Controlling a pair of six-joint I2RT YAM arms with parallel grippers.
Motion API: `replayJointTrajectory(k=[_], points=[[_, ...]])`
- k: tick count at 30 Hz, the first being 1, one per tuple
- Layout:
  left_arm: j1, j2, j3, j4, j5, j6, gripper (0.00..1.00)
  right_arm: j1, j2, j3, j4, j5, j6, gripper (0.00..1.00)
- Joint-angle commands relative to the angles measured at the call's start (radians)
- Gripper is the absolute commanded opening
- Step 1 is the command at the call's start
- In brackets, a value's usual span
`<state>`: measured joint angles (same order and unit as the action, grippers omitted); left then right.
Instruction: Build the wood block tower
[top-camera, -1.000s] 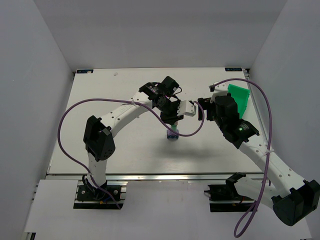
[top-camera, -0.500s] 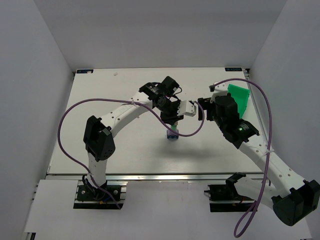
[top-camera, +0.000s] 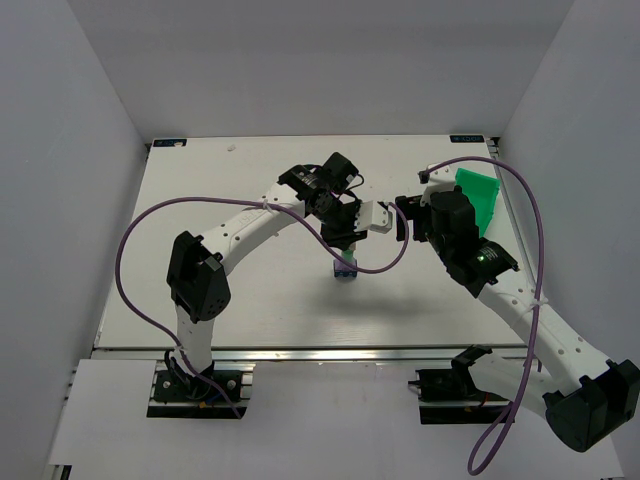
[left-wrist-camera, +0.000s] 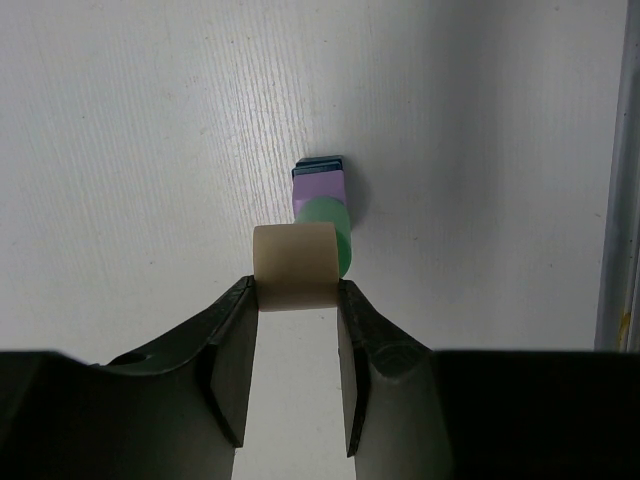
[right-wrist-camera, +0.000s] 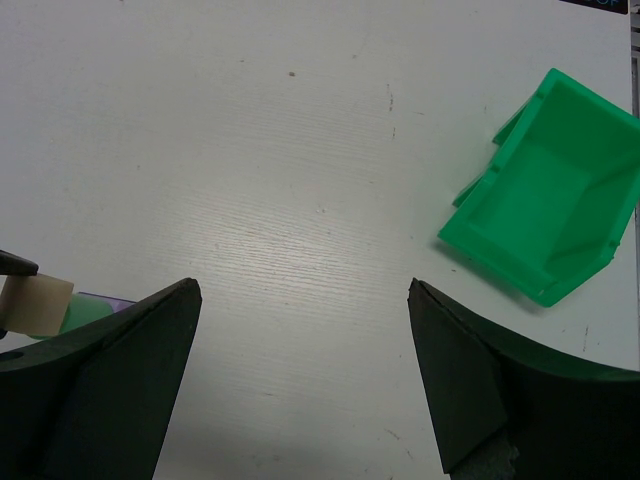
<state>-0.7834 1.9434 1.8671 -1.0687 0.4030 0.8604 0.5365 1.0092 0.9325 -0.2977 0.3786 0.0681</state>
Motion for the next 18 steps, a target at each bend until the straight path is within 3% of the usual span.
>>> replayJointTrajectory(k=[1, 18], points=[[-0.008, -0.008, 0.015, 0.010, 0.007, 0.014, 0.28, -0.004, -0.009, -0.008, 0.028, -0.004, -0.011, 0.89], [-0.008, -0.009, -0.003, 0.021, 0.000, 0.014, 0.28, -0.004, -0.006, -0.008, 0.025, -0.003, -0.011, 0.89]])
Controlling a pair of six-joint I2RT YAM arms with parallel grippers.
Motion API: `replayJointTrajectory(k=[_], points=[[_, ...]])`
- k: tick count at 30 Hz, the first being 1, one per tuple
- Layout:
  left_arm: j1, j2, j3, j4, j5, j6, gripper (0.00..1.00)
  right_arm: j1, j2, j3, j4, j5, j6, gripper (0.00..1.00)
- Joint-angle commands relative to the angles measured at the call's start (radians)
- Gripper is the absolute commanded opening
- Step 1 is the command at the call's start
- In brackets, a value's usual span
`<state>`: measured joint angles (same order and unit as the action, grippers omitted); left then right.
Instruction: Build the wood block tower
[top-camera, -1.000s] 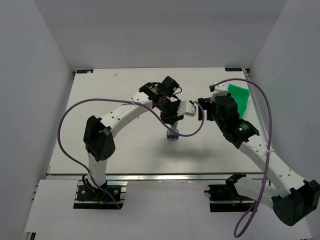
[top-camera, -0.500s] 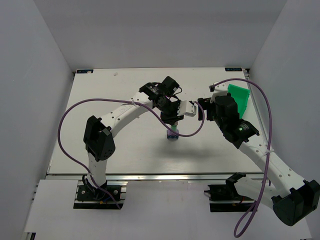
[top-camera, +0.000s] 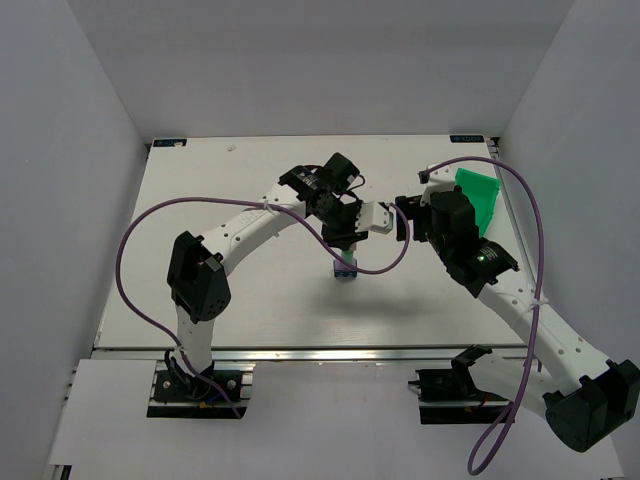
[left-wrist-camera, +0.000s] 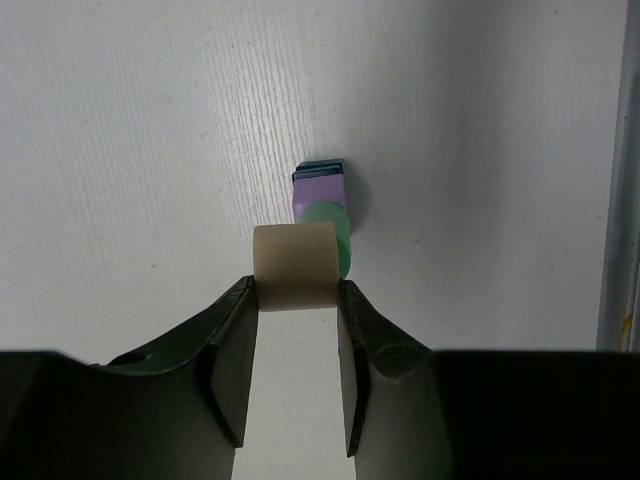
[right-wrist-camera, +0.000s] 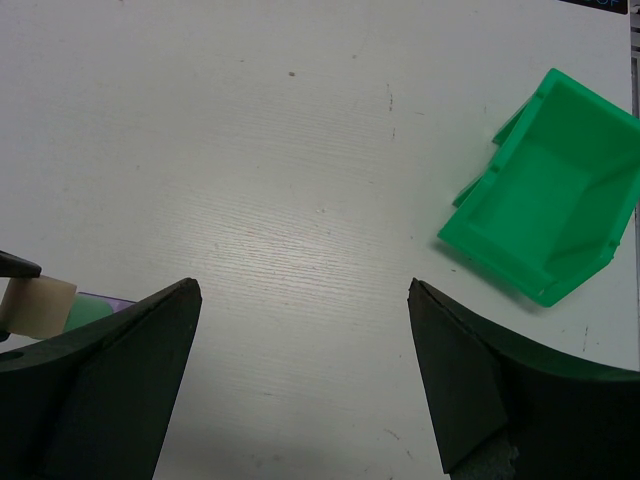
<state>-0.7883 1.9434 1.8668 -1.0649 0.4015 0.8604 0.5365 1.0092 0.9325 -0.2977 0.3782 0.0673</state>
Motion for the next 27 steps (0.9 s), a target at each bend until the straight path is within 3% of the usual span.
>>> replayJointTrajectory(k=[1, 27], points=[[-0.005, -0.011, -0.006, 0.019, 0.003, 0.014, 0.28, -0.004, -0.006, -0.008, 0.025, -0.004, -0.011, 0.89], [-0.005, -0.027, -0.035, 0.036, -0.012, 0.012, 0.28, -0.004, 0.003, -0.003, 0.023, -0.007, -0.009, 0.89]])
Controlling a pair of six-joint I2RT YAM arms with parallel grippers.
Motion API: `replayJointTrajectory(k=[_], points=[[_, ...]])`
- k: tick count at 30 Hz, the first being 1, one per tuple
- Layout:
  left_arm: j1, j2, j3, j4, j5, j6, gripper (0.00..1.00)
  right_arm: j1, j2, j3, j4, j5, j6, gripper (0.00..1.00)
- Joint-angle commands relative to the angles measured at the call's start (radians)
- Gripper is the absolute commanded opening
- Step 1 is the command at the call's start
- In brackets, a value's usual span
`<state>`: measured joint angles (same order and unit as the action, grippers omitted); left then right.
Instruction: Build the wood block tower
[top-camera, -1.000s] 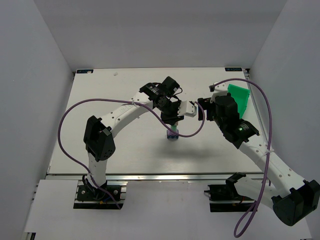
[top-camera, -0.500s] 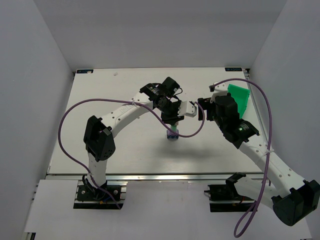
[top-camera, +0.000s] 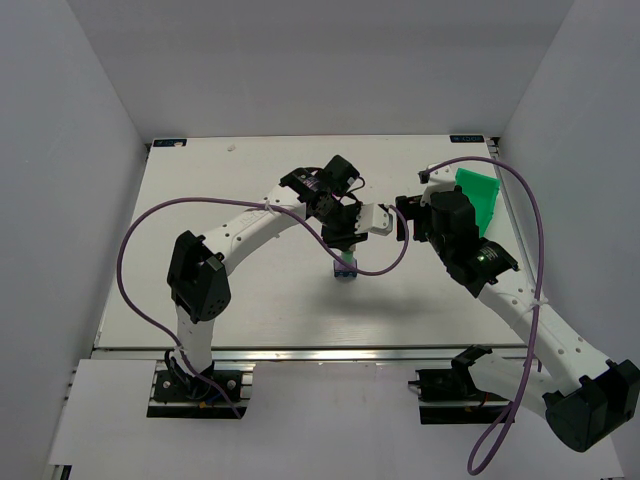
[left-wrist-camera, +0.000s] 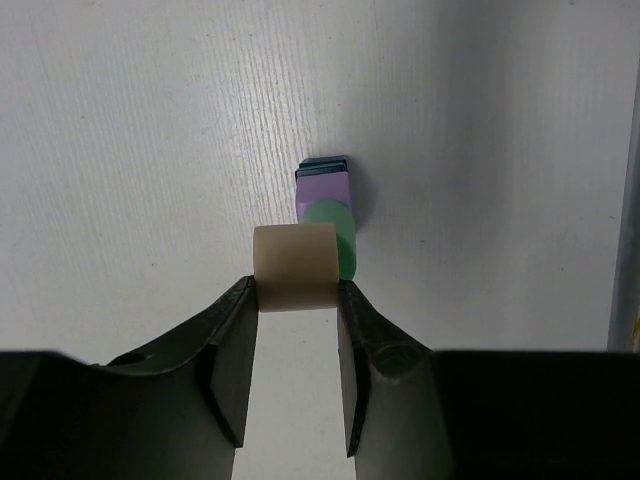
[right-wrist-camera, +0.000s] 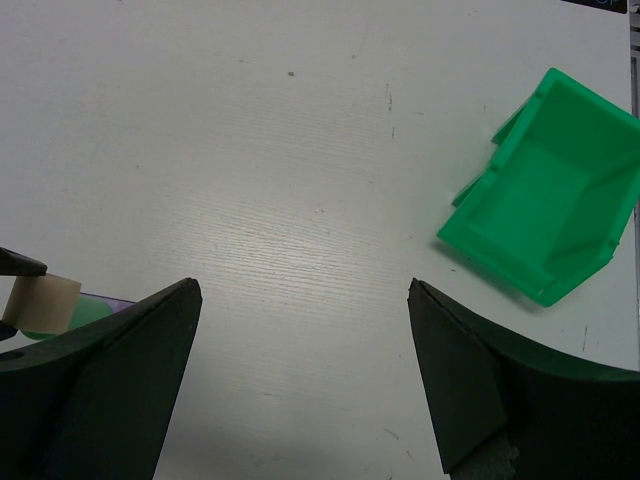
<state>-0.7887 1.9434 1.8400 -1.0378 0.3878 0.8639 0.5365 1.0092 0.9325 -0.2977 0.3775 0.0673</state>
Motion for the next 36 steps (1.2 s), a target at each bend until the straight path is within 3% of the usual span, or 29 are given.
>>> replayJointTrajectory(k=[1, 36], points=[[-0.004, -0.027, -0.007, 0.009, 0.003, 0.007, 0.28, -0.004, 0.003, -0.004, 0.023, -0.006, -0.009, 0.89], [-0.004, -0.066, -0.001, 0.002, 0.008, 0.007, 0.27, -0.004, 0.009, -0.006, 0.025, -0.020, -0.009, 0.89]])
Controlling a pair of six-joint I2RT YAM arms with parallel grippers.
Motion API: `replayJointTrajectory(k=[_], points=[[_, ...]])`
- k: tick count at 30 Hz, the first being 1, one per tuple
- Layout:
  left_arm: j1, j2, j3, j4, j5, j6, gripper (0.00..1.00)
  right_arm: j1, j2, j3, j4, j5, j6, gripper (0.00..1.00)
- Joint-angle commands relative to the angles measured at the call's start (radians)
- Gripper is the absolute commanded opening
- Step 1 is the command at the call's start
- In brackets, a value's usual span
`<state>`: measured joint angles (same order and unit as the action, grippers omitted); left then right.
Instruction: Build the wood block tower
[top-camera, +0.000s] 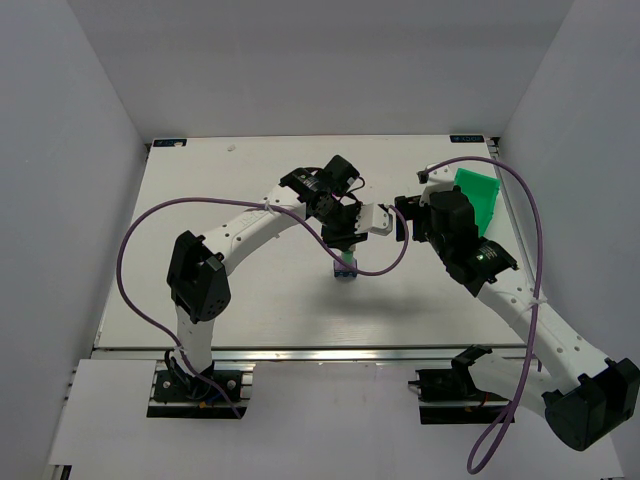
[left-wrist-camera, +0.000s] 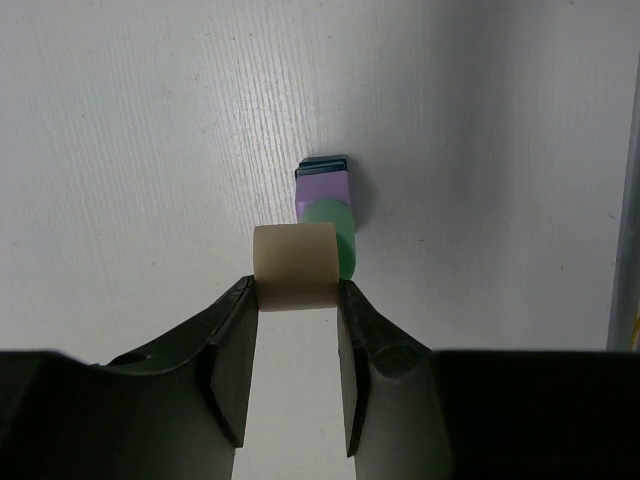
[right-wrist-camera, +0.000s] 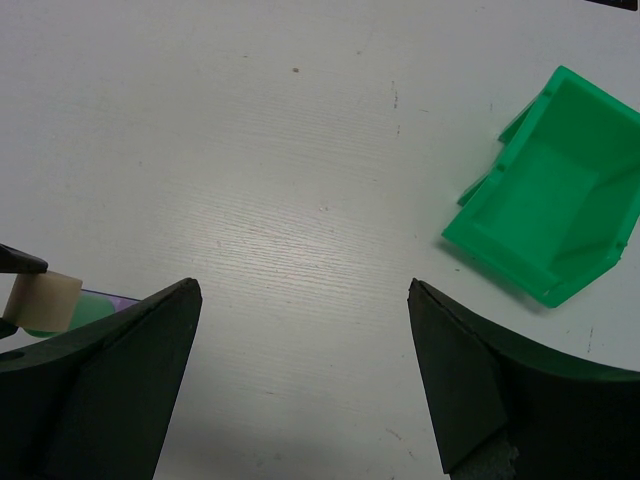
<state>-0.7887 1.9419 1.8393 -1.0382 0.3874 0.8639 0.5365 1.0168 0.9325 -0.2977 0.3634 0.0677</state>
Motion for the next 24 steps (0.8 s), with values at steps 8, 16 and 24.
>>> replayJointTrajectory(k=[8, 16, 24], points=[[-0.004, -0.078, -0.008, 0.001, 0.011, 0.011, 0.28, -0.004, 0.008, -0.004, 0.025, -0.011, -0.009, 0.89], [-0.003, -0.072, -0.011, -0.006, 0.007, 0.014, 0.28, -0.004, 0.011, -0.003, 0.023, -0.011, -0.009, 0.89], [-0.004, -0.072, -0.023, 0.000, -0.008, 0.012, 0.28, -0.004, 0.014, -0.001, 0.022, -0.007, -0.009, 0.89]])
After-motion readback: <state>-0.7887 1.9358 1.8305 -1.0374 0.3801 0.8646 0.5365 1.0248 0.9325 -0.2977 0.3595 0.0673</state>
